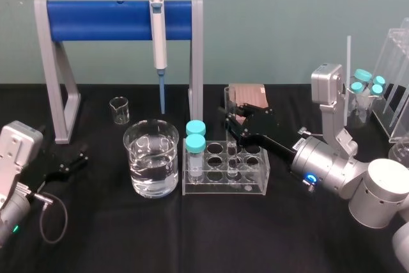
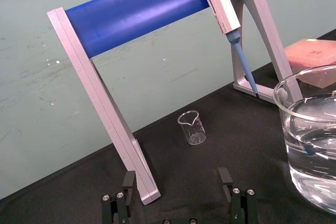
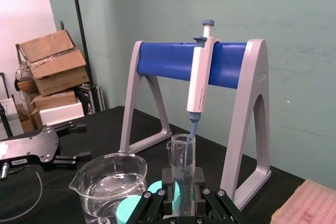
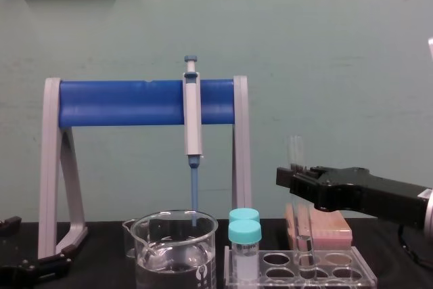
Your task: Hold the test tube with one hand and immerse one end into the beaker, then return it to the test tube rack.
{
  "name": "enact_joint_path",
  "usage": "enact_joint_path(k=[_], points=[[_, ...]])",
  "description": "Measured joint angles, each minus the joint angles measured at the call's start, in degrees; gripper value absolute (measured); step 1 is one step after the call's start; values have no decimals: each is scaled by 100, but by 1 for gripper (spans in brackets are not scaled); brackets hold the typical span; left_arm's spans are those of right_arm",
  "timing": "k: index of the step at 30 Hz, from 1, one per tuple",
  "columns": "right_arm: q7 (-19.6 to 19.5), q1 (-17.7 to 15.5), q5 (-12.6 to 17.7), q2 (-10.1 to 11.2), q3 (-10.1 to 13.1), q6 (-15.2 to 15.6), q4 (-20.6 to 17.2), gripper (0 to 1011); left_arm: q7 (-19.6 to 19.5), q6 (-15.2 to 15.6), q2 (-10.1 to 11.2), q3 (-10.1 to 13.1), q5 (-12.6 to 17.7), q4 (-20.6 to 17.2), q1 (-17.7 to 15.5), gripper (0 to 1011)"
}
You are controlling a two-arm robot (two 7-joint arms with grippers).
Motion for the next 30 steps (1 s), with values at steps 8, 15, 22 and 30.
enact_joint_path(k=[8, 15, 22, 30], points=[[-3, -4, -30, -19, 3, -2, 59, 225, 0, 0, 0, 0, 0, 0, 0, 1000], [7, 0, -54, -45, 0, 3, 155, 225, 0, 0, 0, 0, 0, 0, 0, 1000], [10, 16, -93, -73, -11, 16, 229, 225, 0, 0, 0, 0, 0, 0, 0, 1000], [8, 18, -124, -92, -18, 29, 269, 225, 0, 0, 0, 0, 0, 0, 0, 1000]])
